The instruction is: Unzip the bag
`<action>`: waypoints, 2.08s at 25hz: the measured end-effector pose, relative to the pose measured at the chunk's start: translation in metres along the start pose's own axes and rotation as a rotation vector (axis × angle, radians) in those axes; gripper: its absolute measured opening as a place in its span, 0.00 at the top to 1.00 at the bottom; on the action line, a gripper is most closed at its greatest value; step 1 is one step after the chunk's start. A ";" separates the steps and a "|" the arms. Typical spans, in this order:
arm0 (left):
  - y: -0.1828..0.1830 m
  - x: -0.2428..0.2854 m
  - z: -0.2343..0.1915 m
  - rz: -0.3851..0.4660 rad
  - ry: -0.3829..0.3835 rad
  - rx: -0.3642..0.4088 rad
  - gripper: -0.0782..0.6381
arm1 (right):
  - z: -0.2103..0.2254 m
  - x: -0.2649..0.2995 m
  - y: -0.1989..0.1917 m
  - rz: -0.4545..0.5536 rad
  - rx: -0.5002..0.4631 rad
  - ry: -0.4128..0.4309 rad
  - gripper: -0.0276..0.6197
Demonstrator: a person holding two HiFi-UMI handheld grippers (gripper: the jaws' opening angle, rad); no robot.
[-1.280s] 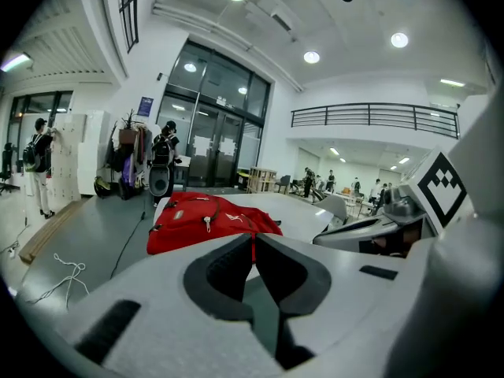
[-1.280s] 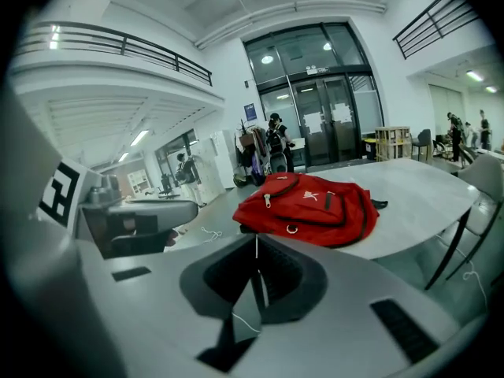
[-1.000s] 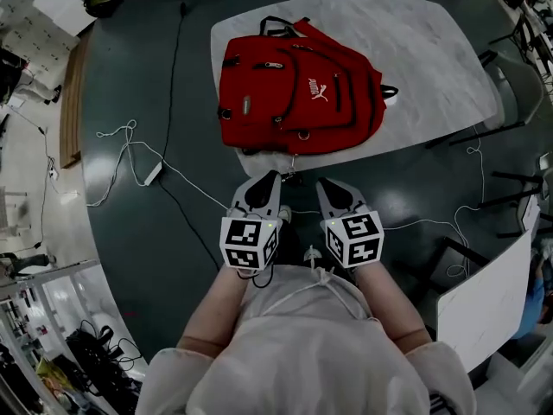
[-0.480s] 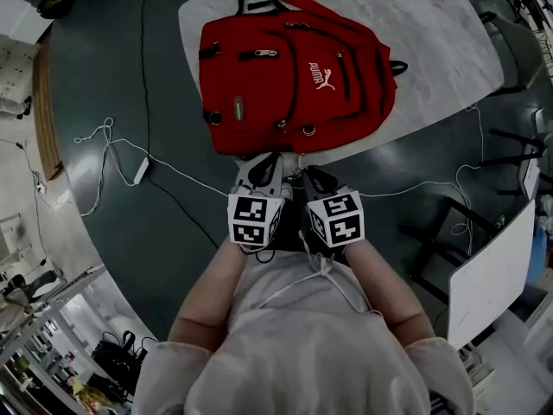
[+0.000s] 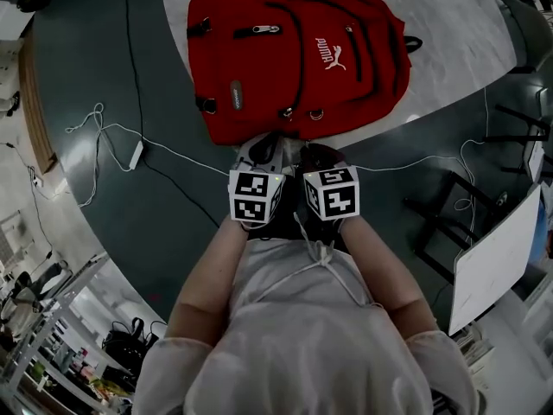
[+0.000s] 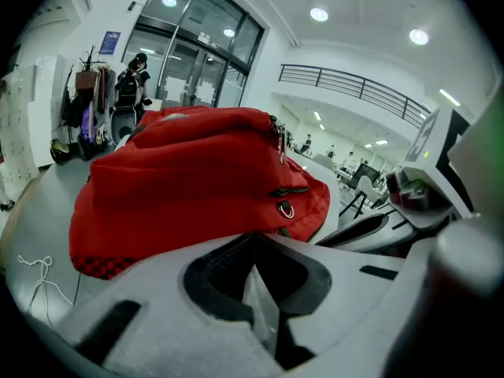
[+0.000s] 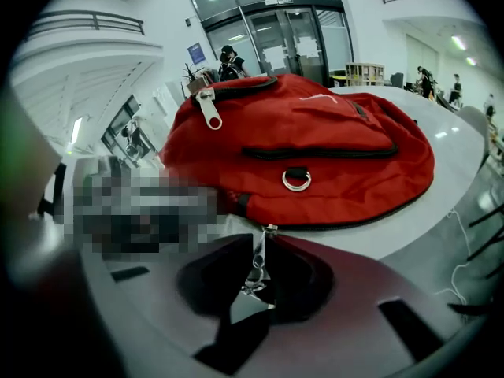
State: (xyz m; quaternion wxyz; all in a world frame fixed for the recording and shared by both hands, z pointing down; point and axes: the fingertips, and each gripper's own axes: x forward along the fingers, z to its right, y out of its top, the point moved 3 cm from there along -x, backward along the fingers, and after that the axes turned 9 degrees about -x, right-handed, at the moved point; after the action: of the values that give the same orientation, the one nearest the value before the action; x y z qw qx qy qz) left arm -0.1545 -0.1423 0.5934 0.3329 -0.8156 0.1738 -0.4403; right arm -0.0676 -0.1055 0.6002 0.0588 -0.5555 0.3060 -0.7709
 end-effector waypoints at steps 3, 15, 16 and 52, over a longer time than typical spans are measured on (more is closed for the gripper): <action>-0.001 0.004 -0.002 -0.003 -0.019 -0.010 0.85 | 0.001 0.008 -0.001 -0.029 0.029 -0.027 0.91; -0.007 0.016 -0.007 -0.146 0.000 0.006 0.85 | 0.007 0.013 -0.002 -0.073 -0.004 -0.003 0.91; -0.007 0.016 -0.008 -0.152 0.007 0.009 0.85 | 0.007 0.013 -0.002 -0.075 -0.011 0.012 0.91; -0.010 0.021 -0.012 -0.134 0.216 -0.025 0.86 | 0.089 -0.017 -0.013 -0.172 -0.337 0.192 0.91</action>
State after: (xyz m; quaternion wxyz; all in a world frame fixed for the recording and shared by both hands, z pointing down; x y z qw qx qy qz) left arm -0.1530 -0.1522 0.6181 0.2720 -0.7772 0.1592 -0.5446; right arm 0.0212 -0.1235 0.6109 -0.1304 -0.5058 0.3862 -0.7603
